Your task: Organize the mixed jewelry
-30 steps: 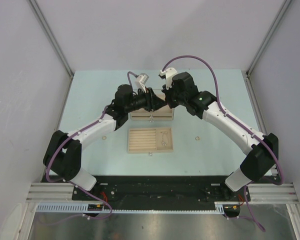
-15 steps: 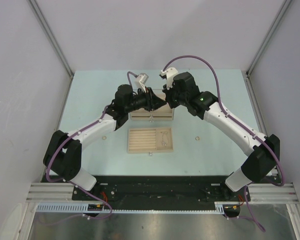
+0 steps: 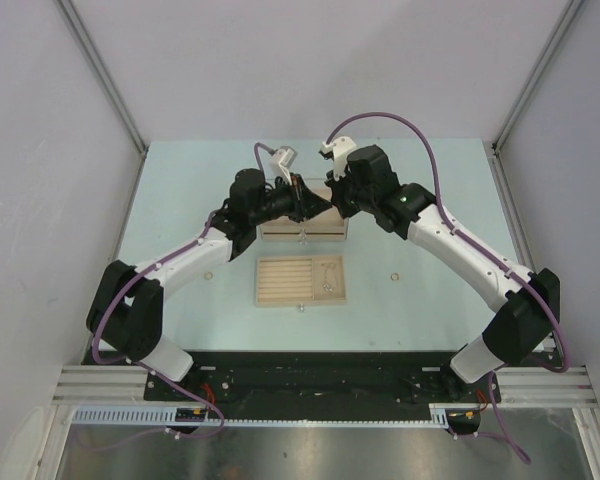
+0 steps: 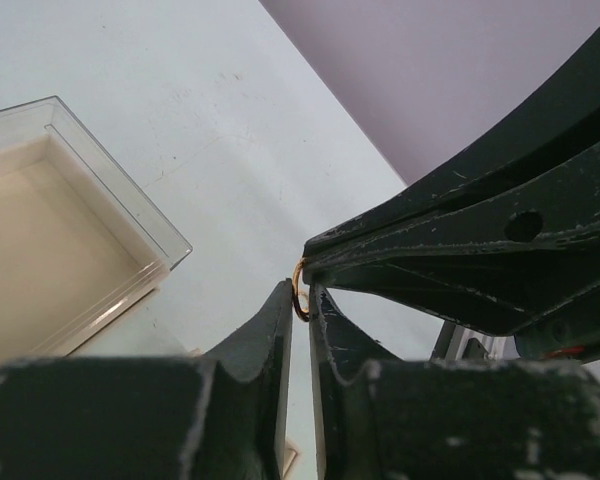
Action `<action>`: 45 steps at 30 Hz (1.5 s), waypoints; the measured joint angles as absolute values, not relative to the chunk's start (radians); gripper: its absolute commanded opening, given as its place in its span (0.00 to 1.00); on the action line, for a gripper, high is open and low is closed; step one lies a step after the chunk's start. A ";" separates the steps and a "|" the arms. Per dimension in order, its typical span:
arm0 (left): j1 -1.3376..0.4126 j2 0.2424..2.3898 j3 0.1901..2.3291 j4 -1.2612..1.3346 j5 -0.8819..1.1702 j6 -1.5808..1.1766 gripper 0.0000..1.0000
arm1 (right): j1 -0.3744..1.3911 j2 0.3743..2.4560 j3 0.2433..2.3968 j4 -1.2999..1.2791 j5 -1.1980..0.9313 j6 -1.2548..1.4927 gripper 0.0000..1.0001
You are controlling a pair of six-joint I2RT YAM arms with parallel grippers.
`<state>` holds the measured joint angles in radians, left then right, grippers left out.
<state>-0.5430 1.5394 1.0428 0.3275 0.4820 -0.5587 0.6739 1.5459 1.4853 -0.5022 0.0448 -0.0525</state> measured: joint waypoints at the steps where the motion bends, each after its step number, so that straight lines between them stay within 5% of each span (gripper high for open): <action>1: -0.543 1.539 1.043 0.328 0.482 -0.558 0.07 | 0.674 1.546 1.485 -0.502 0.045 -0.052 0.00; 8: -0.541 1.539 1.043 0.329 0.481 -0.561 0.00 | 0.673 1.546 1.482 -0.500 0.045 -0.052 0.00; 18: -0.541 1.539 1.042 0.329 0.484 -0.541 0.00 | 0.619 1.523 1.467 -0.505 -0.049 -0.060 0.39; 28: -0.536 1.537 1.042 0.340 0.559 -0.514 0.00 | 0.466 1.400 1.462 -0.521 -0.344 -0.062 0.46; 32: -0.536 1.530 1.032 0.389 0.646 -0.516 0.01 | 0.412 1.391 1.462 -0.546 -0.527 -0.073 0.58; 45: -0.536 1.497 0.974 0.630 0.891 -0.631 0.00 | 0.371 1.391 1.442 -0.613 -0.889 -0.138 0.57</action>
